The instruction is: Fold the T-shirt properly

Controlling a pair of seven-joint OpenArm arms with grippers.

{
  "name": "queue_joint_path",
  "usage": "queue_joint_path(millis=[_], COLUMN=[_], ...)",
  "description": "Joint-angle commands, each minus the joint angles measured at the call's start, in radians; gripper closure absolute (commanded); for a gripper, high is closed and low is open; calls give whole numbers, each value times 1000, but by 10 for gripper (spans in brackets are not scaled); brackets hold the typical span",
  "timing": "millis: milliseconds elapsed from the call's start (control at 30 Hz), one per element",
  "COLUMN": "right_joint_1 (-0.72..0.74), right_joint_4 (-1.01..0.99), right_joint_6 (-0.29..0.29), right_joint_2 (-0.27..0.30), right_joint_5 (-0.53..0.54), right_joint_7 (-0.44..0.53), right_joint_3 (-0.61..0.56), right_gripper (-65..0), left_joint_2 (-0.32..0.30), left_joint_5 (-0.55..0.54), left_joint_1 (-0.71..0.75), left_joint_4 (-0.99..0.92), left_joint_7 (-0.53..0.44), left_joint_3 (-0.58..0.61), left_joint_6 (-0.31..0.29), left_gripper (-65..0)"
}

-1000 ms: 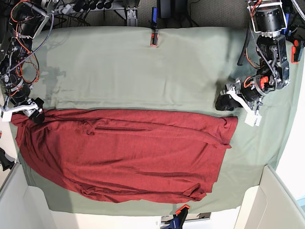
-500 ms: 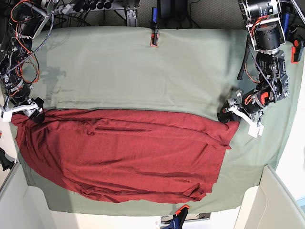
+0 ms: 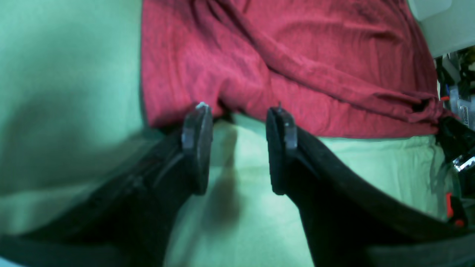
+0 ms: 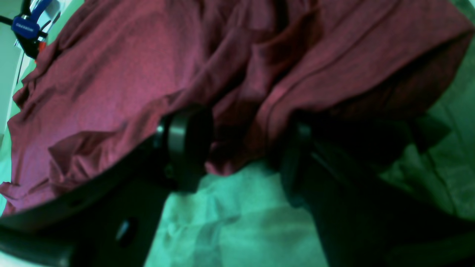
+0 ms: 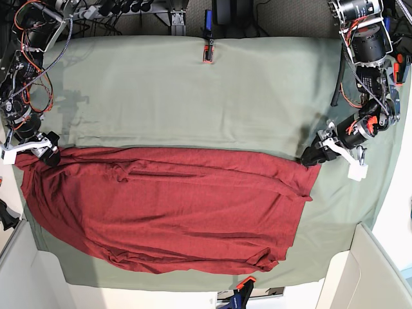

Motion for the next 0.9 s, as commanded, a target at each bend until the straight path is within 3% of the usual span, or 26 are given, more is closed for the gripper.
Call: queue_joint_path(millis=[0,133,267,600,867], right_joint_1=[13,13,13,13,13], right_joint_4=[13,13,13,13,13], right_joint_6=[0,0,0,0,0], right_joint_2=[11,11,11,11,11], right_joint_5=[1,1,2,2,5], right_joint_7=[0,-4,-4,-13,-16], right_joint_3=[0,0,0,0,0], right_gripper=[-321,-321,-321,-321,-321], left_joint_2=[-11,4,19,92,102], left_joint_5=[-2,84,132,204,211], left_joint_1=[-22,-23,-31,-81,-145], left_joint_4=[12,11,11,7,-95], left_joint_7=[-32,-85,-110,-136,-159], left_joint_3=[-5,-5,-5,-5,-5], left_joint_6=[19,93,127,150,150], left_gripper=[-273,-273,-273,-273,-273])
